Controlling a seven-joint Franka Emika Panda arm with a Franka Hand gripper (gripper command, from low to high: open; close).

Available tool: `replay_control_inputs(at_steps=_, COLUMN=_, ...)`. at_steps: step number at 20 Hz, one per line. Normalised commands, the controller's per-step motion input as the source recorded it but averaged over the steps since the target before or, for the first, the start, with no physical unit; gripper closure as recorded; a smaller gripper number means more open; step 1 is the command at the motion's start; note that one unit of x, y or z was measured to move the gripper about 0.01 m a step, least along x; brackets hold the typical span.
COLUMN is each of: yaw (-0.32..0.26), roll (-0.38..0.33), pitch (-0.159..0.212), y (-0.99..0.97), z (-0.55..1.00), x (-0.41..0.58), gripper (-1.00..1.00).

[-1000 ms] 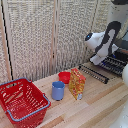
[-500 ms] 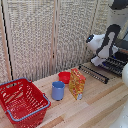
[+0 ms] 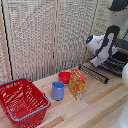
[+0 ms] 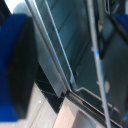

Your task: Extend the gripper towards the oven tray handle. Grasp the handle and carefully pull the tray out of the oven. Move the gripper above the red bowl. Grab the red bowl gently. Lift the bowl and place it onto the oven tray.

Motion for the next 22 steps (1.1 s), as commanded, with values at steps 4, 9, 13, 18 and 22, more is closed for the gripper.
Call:
replay_control_inputs(at_steps=4, yaw=0.0, roll=0.002, pitch=0.01, y=0.08, z=0.0, x=0.026, gripper=1.0)
replay_control_inputs(at_steps=9, yaw=0.0, roll=0.0, pitch=0.0, y=0.09, z=0.0, x=-0.029, gripper=1.0)
replay_control_inputs(at_steps=13, yaw=0.0, roll=-0.007, pitch=-0.013, y=0.63, z=-0.03, x=0.012, gripper=1.0)
replay_control_inputs(at_steps=18, yaw=0.0, roll=-0.007, pitch=-0.005, y=0.92, z=-0.08, x=0.142, gripper=1.0)
replay_control_inputs(at_steps=22, yaw=0.0, roll=-0.022, pitch=0.0, y=0.96, z=-0.12, x=0.165, gripper=1.0)
